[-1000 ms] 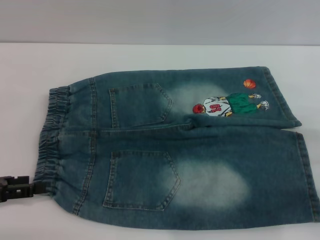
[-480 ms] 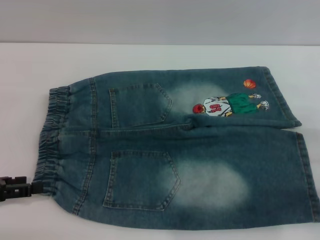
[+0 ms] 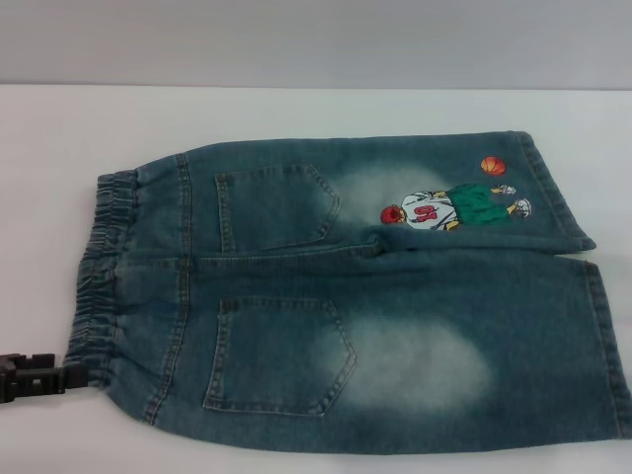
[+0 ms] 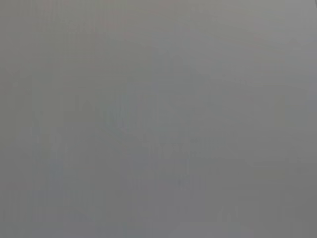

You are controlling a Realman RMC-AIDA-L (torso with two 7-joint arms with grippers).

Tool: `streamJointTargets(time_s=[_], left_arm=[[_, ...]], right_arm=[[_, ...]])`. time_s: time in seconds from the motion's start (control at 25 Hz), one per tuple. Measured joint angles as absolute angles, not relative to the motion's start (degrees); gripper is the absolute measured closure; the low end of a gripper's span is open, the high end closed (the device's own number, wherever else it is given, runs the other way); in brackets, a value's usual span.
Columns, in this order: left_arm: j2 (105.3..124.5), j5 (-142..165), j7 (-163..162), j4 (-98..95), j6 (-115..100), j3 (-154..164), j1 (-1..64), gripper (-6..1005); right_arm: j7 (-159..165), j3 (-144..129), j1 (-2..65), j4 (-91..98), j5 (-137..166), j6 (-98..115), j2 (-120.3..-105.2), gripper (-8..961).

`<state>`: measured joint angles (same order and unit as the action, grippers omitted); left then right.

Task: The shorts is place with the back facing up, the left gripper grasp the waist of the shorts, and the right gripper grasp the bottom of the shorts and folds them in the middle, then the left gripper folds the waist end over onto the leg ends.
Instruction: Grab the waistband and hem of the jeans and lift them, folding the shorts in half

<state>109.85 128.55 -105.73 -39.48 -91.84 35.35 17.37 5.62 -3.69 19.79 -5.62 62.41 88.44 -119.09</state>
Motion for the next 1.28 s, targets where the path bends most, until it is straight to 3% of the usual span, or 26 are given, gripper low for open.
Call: streamJointTargets(time_s=[1.28], left_arm=[[110.48,128.72,-106.24,-39.55,-94.22,35.24,19.48,159]], right_arm=[[5.62,-3.55,19.36,-5.63,62.4,88.29,-119.13,274]])
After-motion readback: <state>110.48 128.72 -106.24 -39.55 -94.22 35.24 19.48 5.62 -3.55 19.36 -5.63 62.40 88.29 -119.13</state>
